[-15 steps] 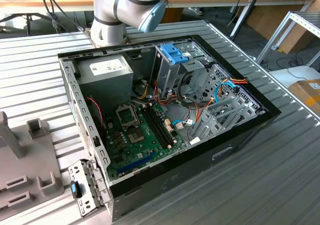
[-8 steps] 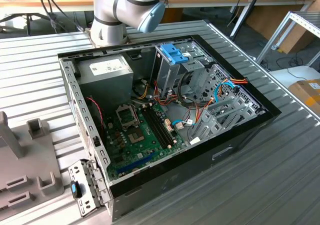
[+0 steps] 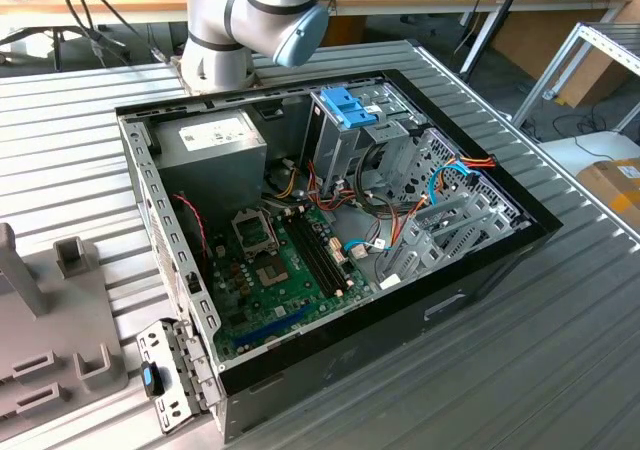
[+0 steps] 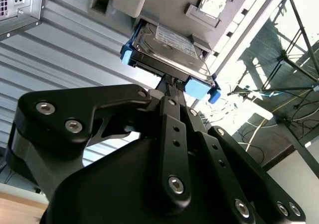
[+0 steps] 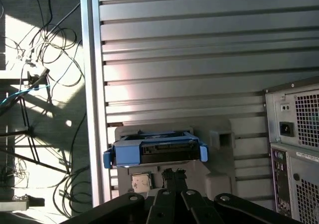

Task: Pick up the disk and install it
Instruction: 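Reach for the disk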

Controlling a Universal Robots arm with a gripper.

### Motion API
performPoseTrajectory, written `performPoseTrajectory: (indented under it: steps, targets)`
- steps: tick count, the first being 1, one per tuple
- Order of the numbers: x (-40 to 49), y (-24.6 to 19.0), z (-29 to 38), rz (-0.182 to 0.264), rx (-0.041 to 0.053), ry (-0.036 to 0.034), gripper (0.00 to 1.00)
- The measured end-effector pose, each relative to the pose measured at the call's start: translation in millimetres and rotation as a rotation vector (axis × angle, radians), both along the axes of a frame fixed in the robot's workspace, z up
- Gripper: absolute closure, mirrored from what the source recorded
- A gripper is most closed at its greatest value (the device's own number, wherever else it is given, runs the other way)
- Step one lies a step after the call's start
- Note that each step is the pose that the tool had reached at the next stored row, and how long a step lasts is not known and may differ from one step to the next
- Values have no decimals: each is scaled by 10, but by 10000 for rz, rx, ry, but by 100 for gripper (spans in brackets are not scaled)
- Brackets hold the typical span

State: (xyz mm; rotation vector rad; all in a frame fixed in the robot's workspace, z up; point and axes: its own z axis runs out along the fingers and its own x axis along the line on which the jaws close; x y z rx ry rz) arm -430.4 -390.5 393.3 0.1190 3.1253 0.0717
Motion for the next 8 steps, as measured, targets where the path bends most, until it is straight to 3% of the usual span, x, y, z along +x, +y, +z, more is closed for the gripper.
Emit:
performPoseTrajectory:
  steps: [8]
  targets:
    - [-66,2,0,0,1,0,89]
